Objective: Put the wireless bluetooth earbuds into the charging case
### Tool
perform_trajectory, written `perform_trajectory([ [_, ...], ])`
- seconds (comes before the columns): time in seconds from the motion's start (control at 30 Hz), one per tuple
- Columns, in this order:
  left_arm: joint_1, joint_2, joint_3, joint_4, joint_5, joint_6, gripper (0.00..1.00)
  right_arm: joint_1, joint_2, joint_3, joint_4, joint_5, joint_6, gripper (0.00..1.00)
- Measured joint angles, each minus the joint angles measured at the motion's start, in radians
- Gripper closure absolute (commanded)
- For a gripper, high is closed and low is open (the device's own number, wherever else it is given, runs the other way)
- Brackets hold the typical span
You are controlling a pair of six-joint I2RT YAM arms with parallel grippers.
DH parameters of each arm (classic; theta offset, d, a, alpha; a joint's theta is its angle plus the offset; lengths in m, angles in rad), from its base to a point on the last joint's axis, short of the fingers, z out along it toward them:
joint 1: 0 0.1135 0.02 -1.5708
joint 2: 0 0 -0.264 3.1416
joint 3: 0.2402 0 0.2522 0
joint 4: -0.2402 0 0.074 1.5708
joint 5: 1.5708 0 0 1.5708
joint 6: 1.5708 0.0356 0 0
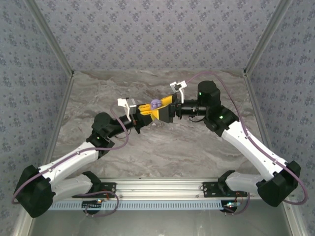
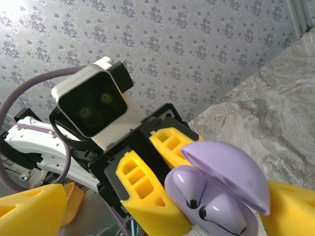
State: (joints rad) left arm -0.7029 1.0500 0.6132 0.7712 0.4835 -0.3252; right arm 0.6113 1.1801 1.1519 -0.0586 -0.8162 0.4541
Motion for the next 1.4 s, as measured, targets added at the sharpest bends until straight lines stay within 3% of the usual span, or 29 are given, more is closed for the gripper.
perform_trajectory([
  [0.47, -0.006, 0.000, 0.007, -0.032, -0.008, 0.006, 1.00, 0.000, -0.041, 0.001, -0.097, 0.069, -0.071, 0.00],
  [0.57, -0.006, 0.000, 0.007, -0.064, -0.028, 0.010, 1.00, 0.002, -0.045, 0.025, -0.171, 0.161, -0.102, 0.00],
  [0.7, -0.006, -0.001, 0.007, -0.123, -0.082, 0.013, 1.00, -0.005, -0.076, 0.051, -0.287, 0.372, -0.131, 0.00],
  [0.9, -0.001, 0.013, 0.007, -0.266, -0.188, 0.003, 1.00, -0.098, -0.112, 0.033, -0.393, 0.579, -0.115, 0.00],
  [1.17, 0.070, 0.229, 0.031, -0.404, -0.219, -0.084, 1.00, -0.164, -0.150, -0.046, -0.439, 0.649, -0.077, 0.00],
  [1.4, 0.075, 0.434, 0.126, -0.486, -0.223, -0.130, 1.00, -0.173, -0.159, -0.062, -0.440, 0.657, -0.058, 0.00],
])
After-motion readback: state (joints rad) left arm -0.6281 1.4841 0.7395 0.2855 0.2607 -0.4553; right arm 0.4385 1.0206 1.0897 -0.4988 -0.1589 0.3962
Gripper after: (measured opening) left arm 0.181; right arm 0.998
